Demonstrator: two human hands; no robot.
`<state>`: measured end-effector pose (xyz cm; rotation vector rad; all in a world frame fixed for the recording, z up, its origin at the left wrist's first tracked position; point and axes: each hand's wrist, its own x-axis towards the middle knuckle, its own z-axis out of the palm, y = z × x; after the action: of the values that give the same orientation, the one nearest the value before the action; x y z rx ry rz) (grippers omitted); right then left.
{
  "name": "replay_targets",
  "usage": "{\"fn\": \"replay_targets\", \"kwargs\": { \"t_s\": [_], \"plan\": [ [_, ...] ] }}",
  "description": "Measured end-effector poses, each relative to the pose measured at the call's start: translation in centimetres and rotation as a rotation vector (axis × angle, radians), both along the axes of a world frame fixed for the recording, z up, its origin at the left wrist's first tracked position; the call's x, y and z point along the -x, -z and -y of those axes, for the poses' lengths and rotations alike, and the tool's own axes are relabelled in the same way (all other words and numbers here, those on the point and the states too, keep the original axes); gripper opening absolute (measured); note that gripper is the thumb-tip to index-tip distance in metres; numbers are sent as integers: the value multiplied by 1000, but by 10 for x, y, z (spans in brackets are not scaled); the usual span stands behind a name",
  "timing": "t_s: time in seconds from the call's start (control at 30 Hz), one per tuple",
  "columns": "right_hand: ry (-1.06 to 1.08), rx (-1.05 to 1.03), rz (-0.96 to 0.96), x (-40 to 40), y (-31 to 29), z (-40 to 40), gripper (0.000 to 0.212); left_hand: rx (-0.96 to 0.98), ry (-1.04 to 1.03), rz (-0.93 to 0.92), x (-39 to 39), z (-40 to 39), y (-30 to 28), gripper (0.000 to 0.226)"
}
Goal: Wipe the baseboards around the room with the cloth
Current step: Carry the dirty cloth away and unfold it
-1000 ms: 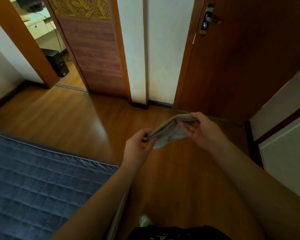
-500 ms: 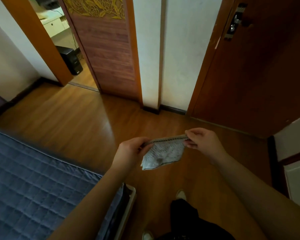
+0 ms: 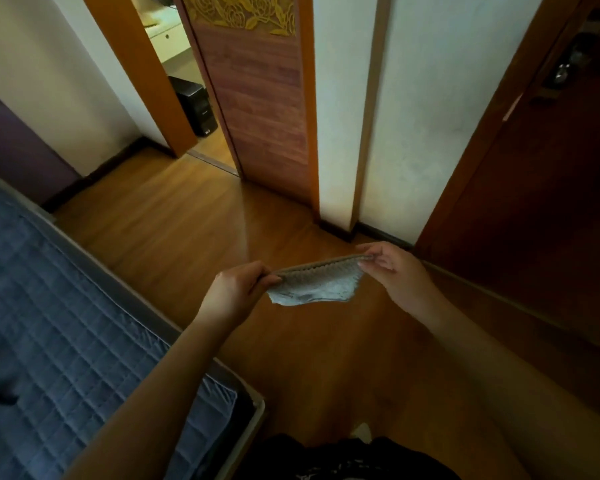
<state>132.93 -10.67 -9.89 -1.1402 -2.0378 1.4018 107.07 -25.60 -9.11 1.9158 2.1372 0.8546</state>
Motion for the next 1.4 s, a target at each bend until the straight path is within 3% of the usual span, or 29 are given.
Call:
{"fn": "replay_targets", "kwargs": {
  "t_s": [0.1, 0.27, 0.37, 0.5, 0.6, 0.67, 0.8, 0.93, 1.03, 1.13, 1.27, 1.4],
  "plan": [
    [-43, 126, -87, 21, 0, -18, 18, 67, -62, 273, 6, -11, -9, 12],
    [-55, 99, -196, 75, -2, -40, 19, 75, -341, 1087, 23, -34, -17, 39],
    [-38, 104, -206, 116, -2, -59, 21, 123, -414, 1295, 50, -51, -12, 55],
    [-73, 111, -204, 173, -3, -92, 25, 172, -205, 1360, 102, -63, -1, 40],
    [-116, 61, -183, 215, -6, -115, 31, 166, -290, 1387, 141, -77, -5, 45],
    [-151, 24, -157, 242, -8, -129, 18, 95, -343, 1364, 165, -87, -9, 43],
    [-145, -43, -135, 289, -9, -149, 17, -11, -395, 1212, 210, -106, -15, 38],
    [-114, -27, -185, 330, -10, -163, 15, -76, -422, 1128, 244, -120, -18, 30],
    [-151, 84, -194, 358, -13, -179, 16, -82, -475, 1120, 265, -135, -18, 37],
    [-221, 295, -191, 381, -19, -205, 19, -68, -507, 1231, 284, -162, -15, 35],
    [-466, 472, -171, 413, -21, -245, 31, -137, -629, 1478, 309, -207, -16, 36],
    [-550, 484, -195, 451, -7, -295, 32, -243, -741, 1588, 341, -249, -18, 32]
  ]
}}
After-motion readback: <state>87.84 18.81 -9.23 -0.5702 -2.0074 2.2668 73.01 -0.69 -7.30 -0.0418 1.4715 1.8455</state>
